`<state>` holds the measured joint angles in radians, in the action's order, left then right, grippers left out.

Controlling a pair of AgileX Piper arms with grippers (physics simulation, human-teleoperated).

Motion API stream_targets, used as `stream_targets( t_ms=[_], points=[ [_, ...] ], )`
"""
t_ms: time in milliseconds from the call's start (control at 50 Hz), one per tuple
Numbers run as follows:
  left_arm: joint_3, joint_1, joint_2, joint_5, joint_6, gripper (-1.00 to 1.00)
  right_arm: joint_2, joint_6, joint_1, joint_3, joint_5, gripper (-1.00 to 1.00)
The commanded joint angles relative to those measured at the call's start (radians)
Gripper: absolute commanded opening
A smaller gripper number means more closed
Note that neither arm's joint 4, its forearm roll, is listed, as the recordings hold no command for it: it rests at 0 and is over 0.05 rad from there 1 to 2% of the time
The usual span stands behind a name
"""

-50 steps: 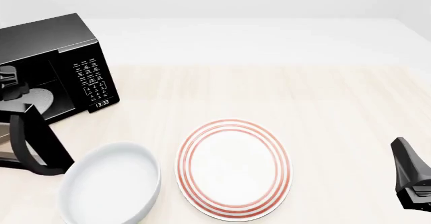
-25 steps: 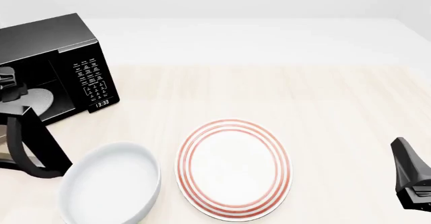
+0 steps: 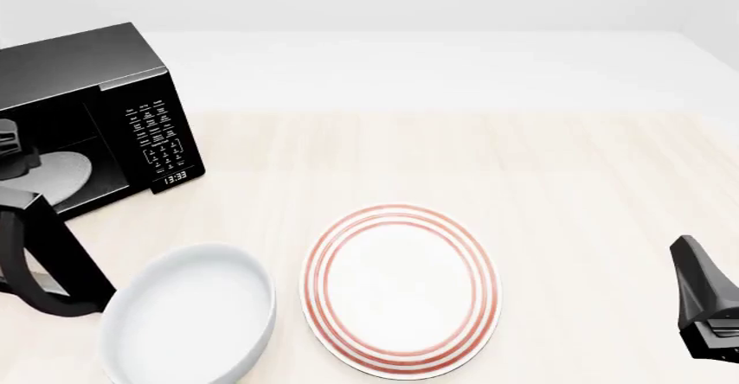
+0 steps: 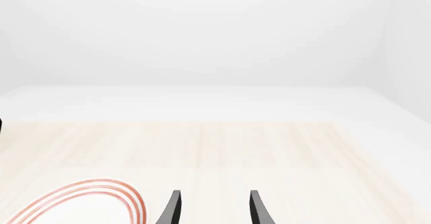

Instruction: Open the microwave.

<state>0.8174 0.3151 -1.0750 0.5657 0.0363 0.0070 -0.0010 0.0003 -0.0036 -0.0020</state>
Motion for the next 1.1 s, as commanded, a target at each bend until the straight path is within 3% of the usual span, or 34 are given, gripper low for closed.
stream_targets(
  t_ms=[20,980,1000,1100],
  points=[
    [-0.011,-0.001,0.000,0.003,-0.001,1.00,0.000,0.000,0.000,0.000,0.000,1.00],
    [-0.011,-0.001,0.000,0.003,-0.001,1.00,0.000,0.000,0.000,0.000,0.000,1.00],
    [-0.101,0.050,0.157,0.064,0.038,1.00,0.000,0.000,0.000,0.000,0.000,1.00],
    [-0.106,0.055,0.176,0.076,0.037,1.00,0.000,0.000,0.000,0.000,0.000,1.00]
  ],
)
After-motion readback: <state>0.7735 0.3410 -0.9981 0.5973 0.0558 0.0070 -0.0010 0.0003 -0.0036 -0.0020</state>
